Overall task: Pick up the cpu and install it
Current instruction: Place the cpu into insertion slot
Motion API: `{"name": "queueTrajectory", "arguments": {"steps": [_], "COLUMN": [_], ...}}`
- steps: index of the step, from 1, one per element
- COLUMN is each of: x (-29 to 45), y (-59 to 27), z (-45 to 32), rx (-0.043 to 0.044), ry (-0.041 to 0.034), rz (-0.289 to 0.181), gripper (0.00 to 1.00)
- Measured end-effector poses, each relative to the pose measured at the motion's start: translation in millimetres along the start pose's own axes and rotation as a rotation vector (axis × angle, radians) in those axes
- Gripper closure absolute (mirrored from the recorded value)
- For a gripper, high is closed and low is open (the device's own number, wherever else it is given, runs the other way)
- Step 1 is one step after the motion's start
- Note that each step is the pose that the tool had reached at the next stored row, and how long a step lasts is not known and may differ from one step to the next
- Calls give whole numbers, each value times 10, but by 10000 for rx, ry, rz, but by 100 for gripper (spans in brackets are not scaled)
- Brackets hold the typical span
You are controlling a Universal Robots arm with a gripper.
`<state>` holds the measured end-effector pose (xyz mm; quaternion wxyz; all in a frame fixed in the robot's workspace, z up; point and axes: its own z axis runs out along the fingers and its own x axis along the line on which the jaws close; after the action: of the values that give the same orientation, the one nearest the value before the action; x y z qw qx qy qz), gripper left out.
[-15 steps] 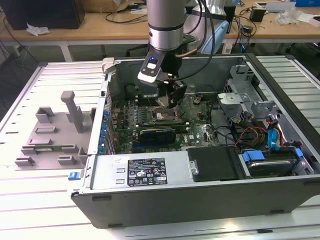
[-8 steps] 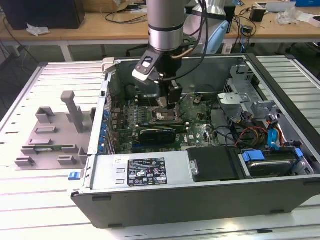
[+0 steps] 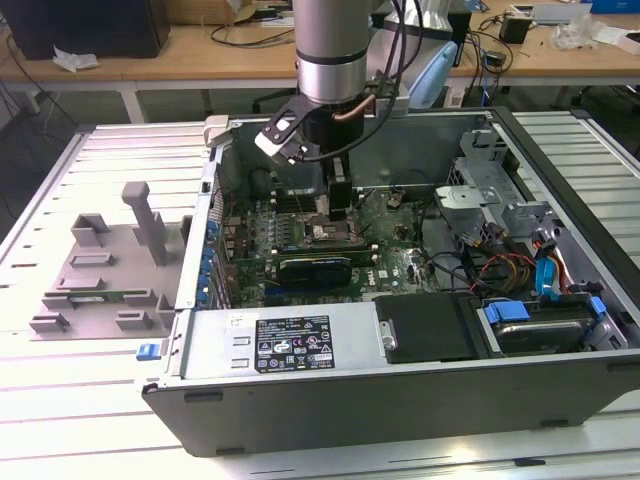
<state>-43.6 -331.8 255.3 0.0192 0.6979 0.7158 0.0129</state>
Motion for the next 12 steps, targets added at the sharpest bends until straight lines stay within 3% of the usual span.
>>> {"name": "queueTrajectory", "arguments": {"steps": [12], "x": [33], "y": [-9], "z": [184], "rx": [-4], "ry": [10], "rz": [-270], "gripper": [45]}}
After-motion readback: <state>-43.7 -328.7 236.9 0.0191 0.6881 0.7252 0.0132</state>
